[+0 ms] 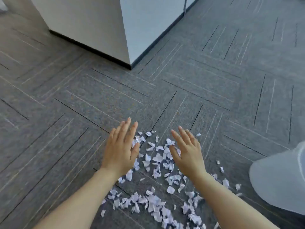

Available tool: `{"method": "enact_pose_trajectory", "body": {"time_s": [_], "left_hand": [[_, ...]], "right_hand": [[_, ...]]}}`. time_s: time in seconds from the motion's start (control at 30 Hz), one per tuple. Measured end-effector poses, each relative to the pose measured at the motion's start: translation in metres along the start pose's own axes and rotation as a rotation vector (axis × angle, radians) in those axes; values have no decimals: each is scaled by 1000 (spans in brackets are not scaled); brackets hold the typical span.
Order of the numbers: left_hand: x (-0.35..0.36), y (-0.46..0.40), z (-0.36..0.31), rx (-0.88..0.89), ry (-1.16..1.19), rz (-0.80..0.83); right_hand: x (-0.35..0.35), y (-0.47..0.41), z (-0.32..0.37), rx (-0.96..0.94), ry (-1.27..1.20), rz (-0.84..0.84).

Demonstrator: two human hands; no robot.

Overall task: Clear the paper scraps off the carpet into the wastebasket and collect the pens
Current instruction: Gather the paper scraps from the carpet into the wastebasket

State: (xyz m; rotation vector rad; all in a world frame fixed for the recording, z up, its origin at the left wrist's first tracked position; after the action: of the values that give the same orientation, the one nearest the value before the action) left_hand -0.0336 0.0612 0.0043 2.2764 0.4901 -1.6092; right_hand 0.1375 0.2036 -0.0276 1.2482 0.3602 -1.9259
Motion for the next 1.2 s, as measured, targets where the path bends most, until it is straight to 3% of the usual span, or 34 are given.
{"method": "enact_pose_trajectory", "body": {"time_s": [0.13,0.37,0.53,0.73,0.9,1.1,1.2], "left_hand": [[113,6,48,-78,-44,159],[236,-9,81,-111,-89,273],[257,-36,77,-42,-63,276],[275,5,20,245,-44,282],[266,-7,8,255,-12,45],[261,-16,2,368,-153,134],[253,-15,1,284,-94,214]], "right_hand": [[113,-7,-67,99,146,238],[192,-38,-104,47,176,287],[210,-23,-88,-168,149,321],[223,12,-89,-290,328,225],[206,-9,-86,-265,329,11],[197,-16,-103,-165,443,317],[168,-8,-116,-117,400,409]]}}
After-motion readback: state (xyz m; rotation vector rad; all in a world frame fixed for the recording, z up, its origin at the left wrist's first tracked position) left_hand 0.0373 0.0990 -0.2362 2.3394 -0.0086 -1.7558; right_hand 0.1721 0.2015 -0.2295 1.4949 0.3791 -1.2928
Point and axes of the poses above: each hand's wrist, its own y-axis away from the middle knuckle, its own x-axis out of the palm, z = x × y, the point moved 7 cm from there along -y, towards the middle knuckle, and after that the axes turned 7 degrees about z, right-handed, at the moved point
